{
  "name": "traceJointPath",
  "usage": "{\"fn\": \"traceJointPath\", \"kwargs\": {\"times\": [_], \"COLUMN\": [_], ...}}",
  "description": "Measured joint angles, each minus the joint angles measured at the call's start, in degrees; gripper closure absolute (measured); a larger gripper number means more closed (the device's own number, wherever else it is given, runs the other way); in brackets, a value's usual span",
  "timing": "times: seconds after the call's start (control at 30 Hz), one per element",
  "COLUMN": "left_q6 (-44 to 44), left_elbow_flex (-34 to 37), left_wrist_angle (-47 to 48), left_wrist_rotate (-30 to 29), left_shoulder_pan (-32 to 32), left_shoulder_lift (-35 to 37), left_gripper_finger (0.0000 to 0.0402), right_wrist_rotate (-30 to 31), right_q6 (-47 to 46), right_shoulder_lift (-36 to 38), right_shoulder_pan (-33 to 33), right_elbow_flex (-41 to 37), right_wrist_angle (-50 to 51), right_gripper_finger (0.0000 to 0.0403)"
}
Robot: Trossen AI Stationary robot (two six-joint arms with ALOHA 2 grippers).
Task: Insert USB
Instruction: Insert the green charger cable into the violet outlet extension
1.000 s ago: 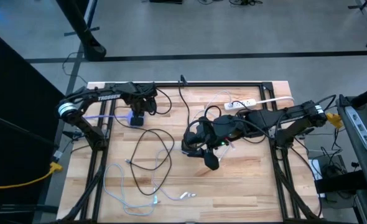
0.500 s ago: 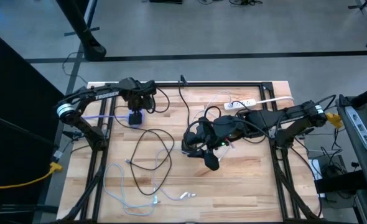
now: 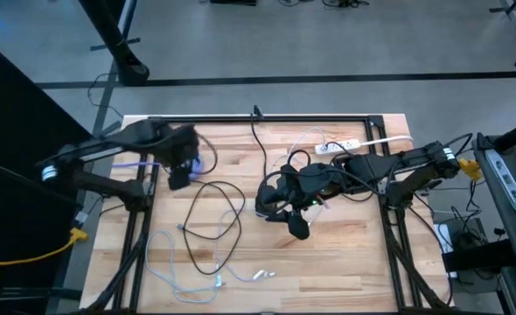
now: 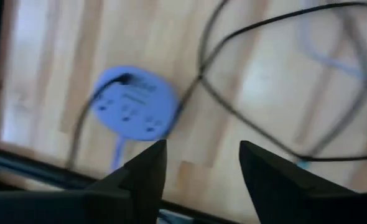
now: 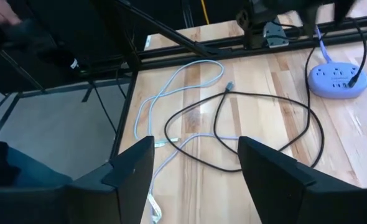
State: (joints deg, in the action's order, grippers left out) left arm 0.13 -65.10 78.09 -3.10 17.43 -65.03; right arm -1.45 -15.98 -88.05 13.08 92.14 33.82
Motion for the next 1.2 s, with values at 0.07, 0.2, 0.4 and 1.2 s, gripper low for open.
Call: {"fn": "traceJointPath", "kwargs": {"times": [0.07,0.2,0.4,1.2], "left_q6": [-4.44,-12.94,-25.27,-42.27], "left_elbow_flex": [0.0,0.0,0.0,-18.61], "left_wrist_angle": [0.53,0.53,-0.87,-12.22], "left_wrist_rotate": [1.15,1.45,3.33,6.93], "left_shoulder_pan": [-4.62,-15.3,-28.95,-49.76], "left_shoulder_lift": [2.08,3.58,0.18,-31.62], "left_gripper_finger": [0.0232,0.0263,0.0299,0.0301], "right_wrist_rotate": [-0.02,0.0,-0.2,-10.61], "right_q6": [0.57,2.04,4.37,15.21], "right_shoulder_lift": [0.0,0.0,0.0,1.68], "right_shoulder_pan": [-0.43,-1.47,-2.54,-4.8], "right_elbow_flex": [0.0,0.0,0.0,-0.87], "right_wrist_angle": [-0.01,-0.01,-0.01,6.67], "right_gripper_finger": [0.0189,0.0192,0.0188,0.0216]}}
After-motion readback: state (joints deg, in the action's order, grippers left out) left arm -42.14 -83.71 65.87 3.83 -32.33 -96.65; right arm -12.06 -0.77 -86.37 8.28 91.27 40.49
